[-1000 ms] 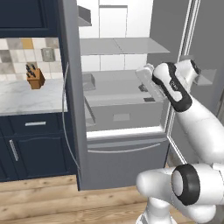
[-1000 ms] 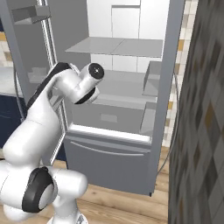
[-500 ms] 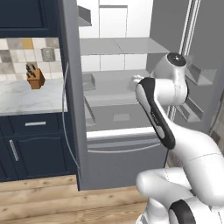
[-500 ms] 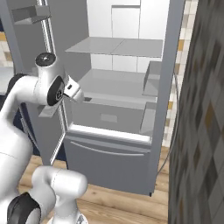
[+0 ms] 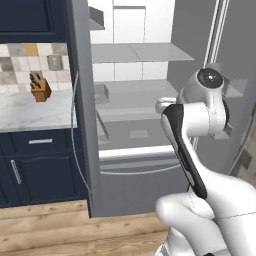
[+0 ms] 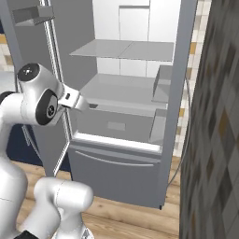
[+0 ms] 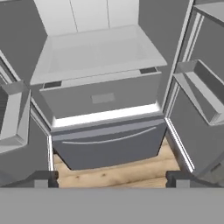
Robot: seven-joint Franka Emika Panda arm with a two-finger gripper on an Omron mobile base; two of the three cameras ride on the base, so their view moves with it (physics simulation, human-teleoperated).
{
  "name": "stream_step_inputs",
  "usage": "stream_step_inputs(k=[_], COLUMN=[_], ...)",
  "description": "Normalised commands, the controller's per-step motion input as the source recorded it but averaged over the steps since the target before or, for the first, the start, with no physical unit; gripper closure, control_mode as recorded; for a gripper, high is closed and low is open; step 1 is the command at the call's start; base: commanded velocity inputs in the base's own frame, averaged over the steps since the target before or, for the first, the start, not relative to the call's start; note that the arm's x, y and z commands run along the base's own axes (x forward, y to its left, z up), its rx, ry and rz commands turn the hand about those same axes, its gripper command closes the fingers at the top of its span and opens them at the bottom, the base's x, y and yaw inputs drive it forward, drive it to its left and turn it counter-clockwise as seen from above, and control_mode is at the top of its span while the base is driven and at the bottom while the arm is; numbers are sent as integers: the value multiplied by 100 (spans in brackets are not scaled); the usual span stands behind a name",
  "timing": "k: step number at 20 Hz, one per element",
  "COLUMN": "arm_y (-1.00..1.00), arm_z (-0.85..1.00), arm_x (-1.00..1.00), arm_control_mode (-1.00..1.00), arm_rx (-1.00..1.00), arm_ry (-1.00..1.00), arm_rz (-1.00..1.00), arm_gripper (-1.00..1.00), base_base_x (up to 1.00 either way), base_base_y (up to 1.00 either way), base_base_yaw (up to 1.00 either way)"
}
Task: Place one of the steaks on the plate and the other in the bowl. Then place the bowl in the fridge.
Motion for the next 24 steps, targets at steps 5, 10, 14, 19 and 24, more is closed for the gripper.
stream_step_inputs(k=[5,10,14,19,24], arm_y=[1,0,12,0,0], arm_z=[28,46,18,0,0], arm_x=[-76,-93,-60,0,0], arm_control_mode=[-100,-100,100,100,100], arm_rx=[-1,0,0,0,0], arm_ry=[0,0,0,0,0], arm_rz=[12,3,4,0,0], arm_gripper=[-100,-100,-100,-100,-100], base_base_x=[0,0,-21,-13,3], base_base_y=[0,0,4,96,100], base_base_yaw=[0,0,2,4,-1])
